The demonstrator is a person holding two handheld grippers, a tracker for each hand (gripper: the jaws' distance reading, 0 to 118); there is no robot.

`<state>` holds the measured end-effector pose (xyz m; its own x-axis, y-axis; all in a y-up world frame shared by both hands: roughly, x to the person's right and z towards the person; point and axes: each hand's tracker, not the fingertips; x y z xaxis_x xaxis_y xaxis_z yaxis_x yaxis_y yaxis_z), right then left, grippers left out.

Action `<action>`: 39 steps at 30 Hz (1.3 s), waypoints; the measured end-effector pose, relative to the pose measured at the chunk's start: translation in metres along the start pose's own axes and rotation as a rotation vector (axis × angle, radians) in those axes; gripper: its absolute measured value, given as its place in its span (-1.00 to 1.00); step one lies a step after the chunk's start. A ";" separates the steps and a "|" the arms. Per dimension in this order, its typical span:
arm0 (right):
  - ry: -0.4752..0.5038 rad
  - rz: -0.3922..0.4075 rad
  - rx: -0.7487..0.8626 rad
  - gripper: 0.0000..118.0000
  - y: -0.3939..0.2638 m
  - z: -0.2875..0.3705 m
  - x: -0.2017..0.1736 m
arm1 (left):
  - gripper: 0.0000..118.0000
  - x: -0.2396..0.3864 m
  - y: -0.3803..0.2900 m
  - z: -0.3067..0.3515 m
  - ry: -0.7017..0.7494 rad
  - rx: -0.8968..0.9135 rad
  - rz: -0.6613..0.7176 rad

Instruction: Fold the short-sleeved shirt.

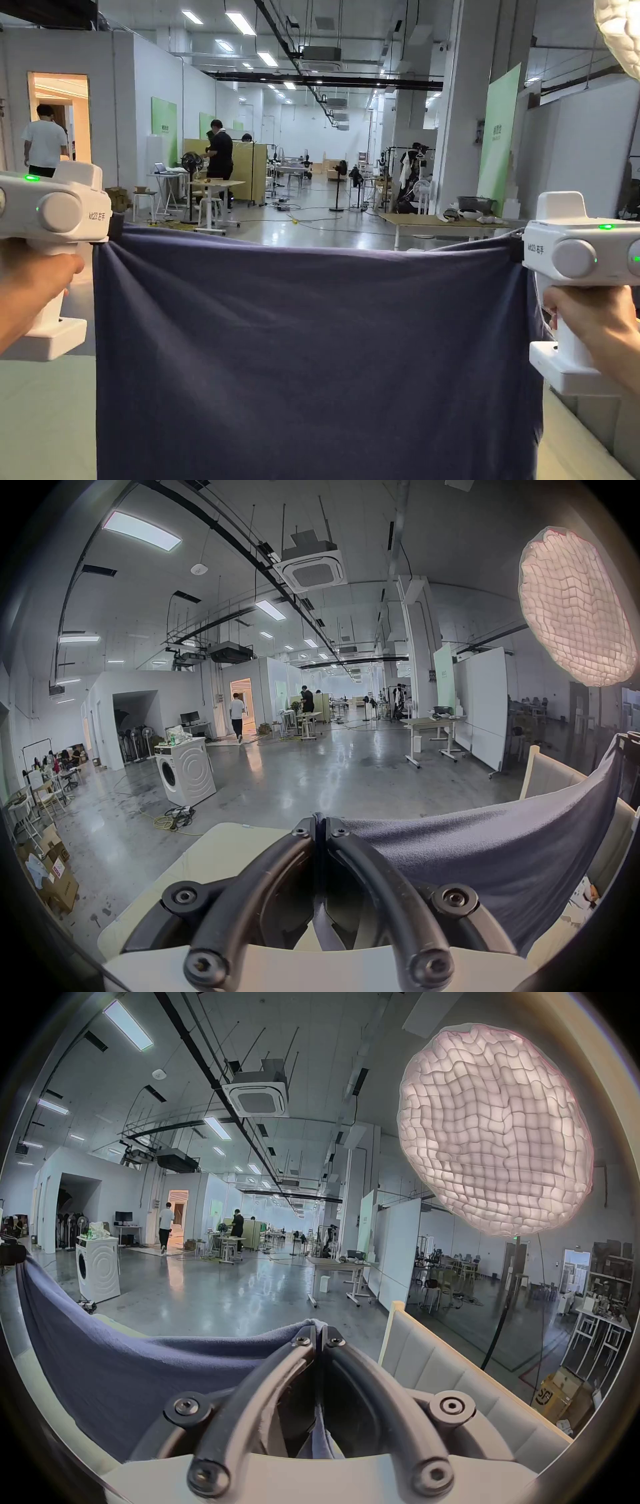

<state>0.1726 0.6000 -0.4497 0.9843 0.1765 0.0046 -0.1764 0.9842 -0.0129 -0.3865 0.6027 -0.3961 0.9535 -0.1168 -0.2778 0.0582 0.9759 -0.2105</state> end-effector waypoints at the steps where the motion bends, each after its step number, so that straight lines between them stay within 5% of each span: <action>1: -0.001 0.001 0.003 -0.97 0.004 -0.009 -0.001 | -0.92 0.001 0.004 -0.007 0.004 0.001 -0.003; 20: -0.009 0.025 0.052 -0.97 0.001 -0.048 -0.008 | -0.92 0.008 -0.011 -0.044 0.013 0.004 0.017; 39: 0.057 0.083 -0.007 -0.97 -0.148 0.148 -0.009 | -0.92 0.003 -0.184 0.118 -0.074 -0.077 0.009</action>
<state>0.1891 0.4542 -0.3003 0.9650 0.2565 -0.0535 -0.2578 0.9660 -0.0181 -0.3595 0.4445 -0.2479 0.9733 -0.0915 -0.2104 0.0296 0.9595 -0.2802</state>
